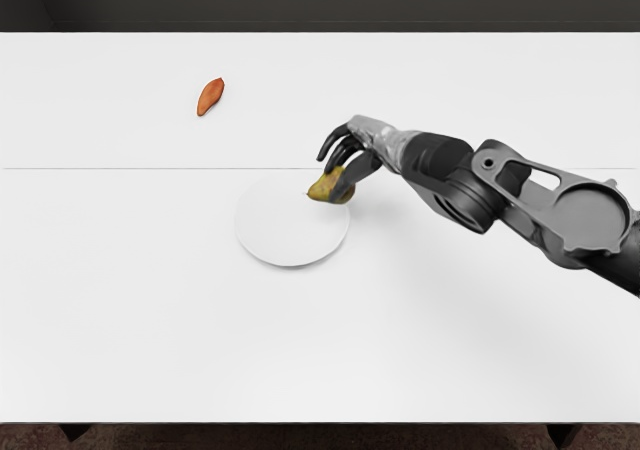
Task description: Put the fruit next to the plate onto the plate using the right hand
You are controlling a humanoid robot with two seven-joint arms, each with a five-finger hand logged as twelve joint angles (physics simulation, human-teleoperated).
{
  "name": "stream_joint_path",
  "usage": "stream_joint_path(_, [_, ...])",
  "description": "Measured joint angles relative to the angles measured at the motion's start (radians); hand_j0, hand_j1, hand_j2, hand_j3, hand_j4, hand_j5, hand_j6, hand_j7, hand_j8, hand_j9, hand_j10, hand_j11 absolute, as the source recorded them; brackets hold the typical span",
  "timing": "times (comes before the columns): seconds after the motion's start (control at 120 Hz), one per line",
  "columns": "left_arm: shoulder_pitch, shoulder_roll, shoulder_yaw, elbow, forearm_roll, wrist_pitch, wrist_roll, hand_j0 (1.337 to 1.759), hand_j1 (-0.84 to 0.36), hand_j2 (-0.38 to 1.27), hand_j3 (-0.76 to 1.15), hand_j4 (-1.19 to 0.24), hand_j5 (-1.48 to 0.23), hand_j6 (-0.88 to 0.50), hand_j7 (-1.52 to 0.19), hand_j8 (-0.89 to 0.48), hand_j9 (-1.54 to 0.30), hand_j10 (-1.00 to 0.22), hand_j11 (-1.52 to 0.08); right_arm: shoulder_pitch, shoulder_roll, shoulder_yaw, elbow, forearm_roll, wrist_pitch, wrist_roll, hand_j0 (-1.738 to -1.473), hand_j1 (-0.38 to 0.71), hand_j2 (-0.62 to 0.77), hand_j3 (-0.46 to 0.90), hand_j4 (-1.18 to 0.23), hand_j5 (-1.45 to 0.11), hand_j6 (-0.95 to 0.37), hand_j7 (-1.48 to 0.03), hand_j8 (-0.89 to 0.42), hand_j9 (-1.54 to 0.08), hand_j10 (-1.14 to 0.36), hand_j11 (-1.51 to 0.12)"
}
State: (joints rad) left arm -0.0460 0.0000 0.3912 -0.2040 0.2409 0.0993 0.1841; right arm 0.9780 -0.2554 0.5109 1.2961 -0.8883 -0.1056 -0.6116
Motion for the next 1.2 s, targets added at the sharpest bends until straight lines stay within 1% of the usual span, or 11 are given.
stream_joint_path(0.183, [0.0, 0.0, 0.0, 0.0, 0.0, 0.0, 0.0, 1.658, 0.35, 0.0, 0.0, 0.0, 0.0, 0.0, 0.0, 0.0, 0.0, 0.0, 0.0, -0.004, 0.024, -0.002, -0.002, 0.001, 0.012, 0.0, -1.657, 0.36, 0.56, 0.0, -0.76, -1.06, -0.78, -1.02, -0.39, -1.03, -0.47, -1.02])
stream_joint_path(0.217, [0.0, 0.0, 0.0, 0.0, 0.0, 0.0, 0.0, 1.658, 0.35, 0.0, 0.0, 0.0, 0.0, 0.0, 0.0, 0.0, 0.0, 0.0, 0.0, -0.005, 0.025, -0.002, -0.002, 0.001, 0.013, 0.0, -1.657, 0.35, 0.54, 0.0, -0.75, -1.04, -0.77, -1.0, -0.4, -1.01, -0.47, -1.0])
stream_joint_path(0.3, [0.0, 0.0, 0.0, 0.0, 0.0, 0.0, 0.0, 1.658, 0.35, 0.0, 0.0, 0.0, 0.0, 0.0, 0.0, 0.0, 0.0, 0.0, 0.0, -0.007, 0.037, -0.002, -0.007, -0.002, 0.013, 0.001, -1.657, 0.14, 0.35, 0.0, -0.52, -0.72, -0.53, -0.69, -0.28, -0.7, -0.34, -0.69])
stream_joint_path(0.375, [0.0, 0.0, 0.0, 0.0, 0.0, 0.0, 0.0, 1.658, 0.35, 0.0, 0.0, 0.0, 0.0, 0.0, 0.0, 0.0, 0.0, 0.0, 0.0, -0.009, 0.034, 0.024, -0.008, 0.044, 0.042, 0.001, -1.658, 0.0, 0.24, 0.0, -0.37, -0.51, -0.38, -0.49, -0.21, -0.5, -0.24, -0.49])
stream_joint_path(0.475, [0.0, 0.0, 0.0, 0.0, 0.0, 0.0, 0.0, 1.658, 0.35, 0.0, 0.0, 0.0, 0.0, 0.0, 0.0, 0.0, 0.0, 0.0, 0.0, -0.052, -0.005, 0.183, -0.006, 0.216, 0.297, 0.001, -1.658, -0.12, 0.15, 0.0, -0.24, -0.33, -0.25, -0.32, -0.14, -0.32, -0.16, -0.32])
stream_joint_path(0.567, [0.0, 0.0, 0.0, 0.0, 0.0, 0.0, 0.0, 1.658, 0.35, 0.0, 0.0, 0.0, 0.0, 0.0, 0.0, 0.0, 0.0, 0.0, 0.0, -0.138, -0.017, 0.371, -0.004, 0.376, 0.537, 0.001, -1.658, -0.19, 0.09, 0.0, -0.17, -0.23, -0.17, -0.22, -0.1, -0.22, -0.12, -0.22])
stream_joint_path(0.683, [0.0, 0.0, 0.0, 0.0, 0.0, 0.0, 0.0, 1.658, 0.35, 0.0, 0.0, 0.0, 0.0, 0.0, 0.0, 0.0, 0.0, 0.0, 0.0, -0.295, -0.021, 0.548, 0.004, 0.508, 0.658, 0.001, -1.658, -0.24, 0.05, 0.0, -0.11, -0.15, -0.11, -0.14, -0.07, -0.14, -0.08, -0.14])
stream_joint_path(0.817, [0.0, 0.0, 0.0, 0.0, 0.0, 0.0, 0.0, 1.658, 0.35, 0.0, 0.0, 0.0, 0.0, 0.0, 0.0, 0.0, 0.0, 0.0, 0.0, -0.524, -0.023, 0.767, 0.081, 0.574, 0.7, 0.001, -1.658, -0.27, 0.02, 0.0, -0.07, -0.1, -0.07, -0.1, -0.05, -0.1, -0.06, -0.1])
stream_joint_path(0.9, [0.0, 0.0, 0.0, 0.0, 0.0, 0.0, 0.0, 1.658, 0.35, 0.0, 0.0, 0.0, 0.0, 0.0, 0.0, 0.0, 0.0, 0.0, 0.0, -0.641, -0.027, 0.891, 0.117, 0.617, 0.709, 0.001, -1.658, -0.28, 0.01, 0.0, -0.06, -0.08, -0.06, -0.08, -0.05, -0.08, -0.05, -0.08])
stream_joint_path(1.067, [0.013, 0.0, 0.002, -0.007, 0.001, -0.001, 0.0, 1.658, 0.35, 0.0, 0.0, 0.0, 0.0, 0.0, 0.0, 0.0, 0.0, 0.0, 0.0, -0.803, -0.06, 1.085, 0.139, 0.683, 0.715, 0.001, -1.658, -0.3, 0.0, 0.0, -0.05, -0.06, -0.05, -0.06, -0.04, -0.06, -0.04, -0.06])
stream_joint_path(1.2, [0.012, 0.0, 0.003, -0.002, 0.0, -0.001, 0.0, 1.658, 0.35, 0.0, 0.0, 0.0, 0.0, 0.0, 0.0, 0.0, 0.0, 0.0, 0.0, -0.911, -0.112, 1.221, 0.141, 0.763, 0.716, 0.001, -1.658, -0.3, 0.0, 0.0, -0.04, -0.05, -0.04, -0.05, -0.04, -0.05, -0.04, -0.05])
